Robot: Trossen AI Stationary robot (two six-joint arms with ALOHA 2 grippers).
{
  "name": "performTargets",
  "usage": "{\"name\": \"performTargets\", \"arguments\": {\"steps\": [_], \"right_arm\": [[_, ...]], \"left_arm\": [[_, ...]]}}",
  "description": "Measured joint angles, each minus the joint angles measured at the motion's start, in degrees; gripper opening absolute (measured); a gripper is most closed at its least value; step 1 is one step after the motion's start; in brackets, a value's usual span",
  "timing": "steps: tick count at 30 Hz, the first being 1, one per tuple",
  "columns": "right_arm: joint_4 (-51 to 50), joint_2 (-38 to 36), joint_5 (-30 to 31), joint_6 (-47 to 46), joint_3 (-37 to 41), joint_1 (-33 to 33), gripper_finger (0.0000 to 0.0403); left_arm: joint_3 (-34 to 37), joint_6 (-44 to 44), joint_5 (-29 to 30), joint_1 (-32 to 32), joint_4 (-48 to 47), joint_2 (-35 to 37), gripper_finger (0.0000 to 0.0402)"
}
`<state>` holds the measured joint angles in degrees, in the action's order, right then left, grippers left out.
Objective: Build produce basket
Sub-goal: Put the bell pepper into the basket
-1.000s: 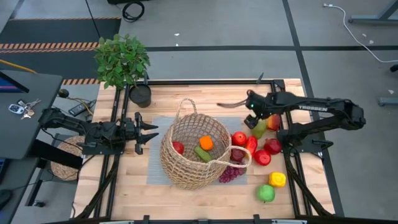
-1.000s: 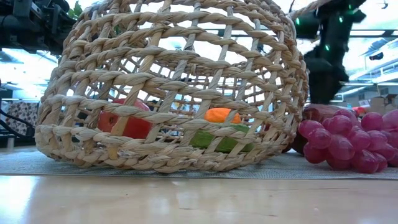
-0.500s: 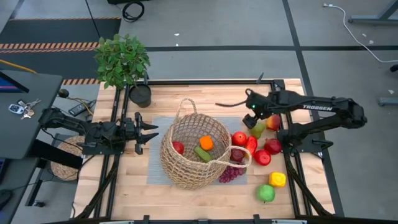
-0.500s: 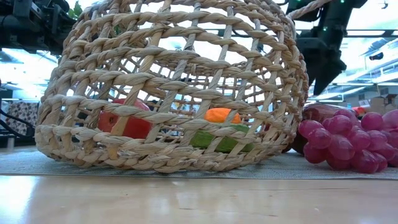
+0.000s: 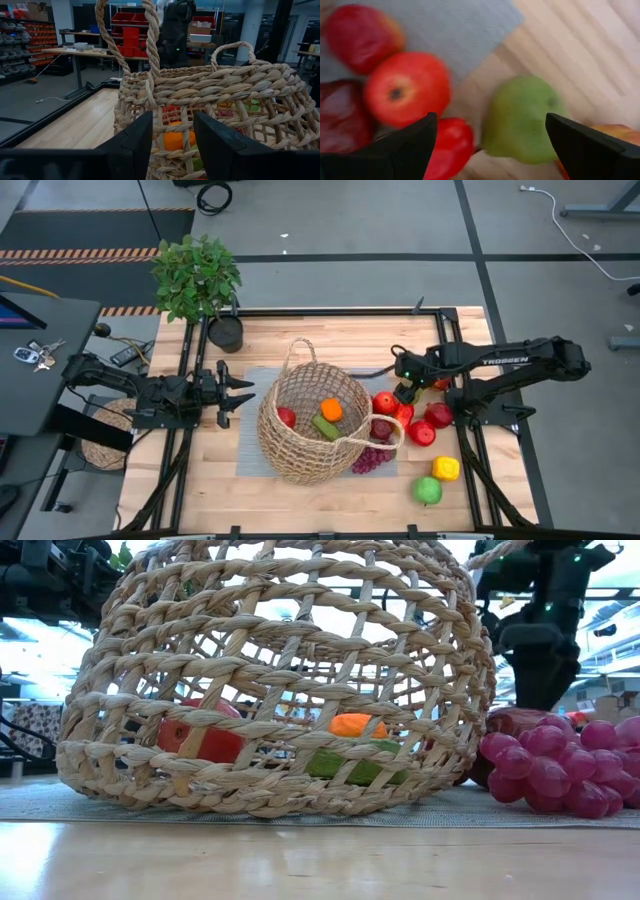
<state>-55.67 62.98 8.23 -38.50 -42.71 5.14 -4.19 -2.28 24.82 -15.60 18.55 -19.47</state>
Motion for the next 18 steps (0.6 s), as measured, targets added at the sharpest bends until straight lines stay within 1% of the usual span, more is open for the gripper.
{"name": "performTargets", "arguments": {"steps": [4, 8, 13, 18], "right_arm": [[-2.69, -0.45, 2.27, -3.31, -2.52, -7.41, 0.0373], [-7.76, -2.46, 5.76, -9.64, -6.42, -14.39, 0.0373], [-5.29, -4.72, 11.26, -15.63, -11.11, -25.04, 0.0373], [-3.50, -2.98, 17.89, -22.97, -14.52, -37.12, 0.0373]], "left_arm": [[0.00, 0.00, 0.00, -0.01, 0.00, 0.00, 0.0151], [0.00, 0.00, 0.00, -0.01, 0.00, 0.00, 0.0147], [0.00, 0.00, 0.00, 0.00, -0.01, -0.02, 0.0145], [0.00, 0.00, 0.00, -0.01, 0.00, -0.01, 0.0150]]}}
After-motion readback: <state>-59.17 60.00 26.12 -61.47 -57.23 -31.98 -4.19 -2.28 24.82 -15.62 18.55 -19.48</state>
